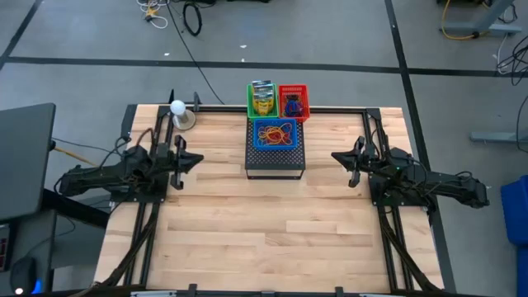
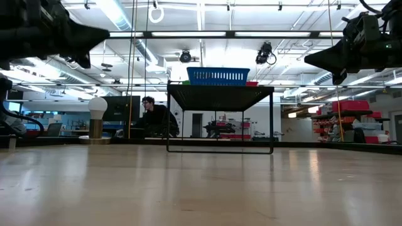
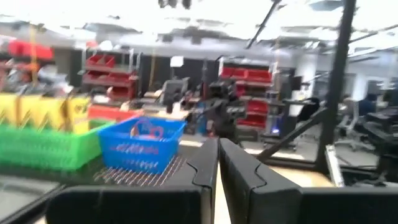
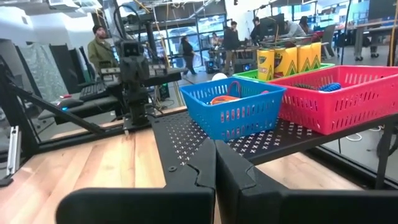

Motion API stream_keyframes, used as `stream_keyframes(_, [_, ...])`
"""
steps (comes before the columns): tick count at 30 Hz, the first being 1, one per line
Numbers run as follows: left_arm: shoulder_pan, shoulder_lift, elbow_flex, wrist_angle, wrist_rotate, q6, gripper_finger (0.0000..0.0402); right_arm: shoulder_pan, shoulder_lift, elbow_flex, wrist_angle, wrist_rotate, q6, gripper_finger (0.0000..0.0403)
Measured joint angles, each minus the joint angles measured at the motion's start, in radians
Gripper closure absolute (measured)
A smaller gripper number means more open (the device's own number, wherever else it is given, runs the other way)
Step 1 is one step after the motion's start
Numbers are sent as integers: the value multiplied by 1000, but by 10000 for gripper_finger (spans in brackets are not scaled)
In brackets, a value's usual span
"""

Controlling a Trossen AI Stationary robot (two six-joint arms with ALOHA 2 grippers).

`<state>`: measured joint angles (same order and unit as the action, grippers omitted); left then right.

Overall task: Pick & Place Office Desk Supplies
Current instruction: Return to Home Position

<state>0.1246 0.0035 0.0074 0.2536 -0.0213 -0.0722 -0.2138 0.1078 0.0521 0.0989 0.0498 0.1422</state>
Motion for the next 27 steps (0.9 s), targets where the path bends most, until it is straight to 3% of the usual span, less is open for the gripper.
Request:
stream_keyframes(13, [15, -3, 0, -24, 3, 45, 378, -4, 10, -43, -55, 1, 26, 403])
stream_keyframes(20, [14, -3, 0, -51, 3, 34, 378, -4, 10, -43, -46, 150, 88, 383])
stream_keyframes(27, [14, -3, 0, -73, 3, 46, 378, -5, 10, -43, -55, 188, 84, 365])
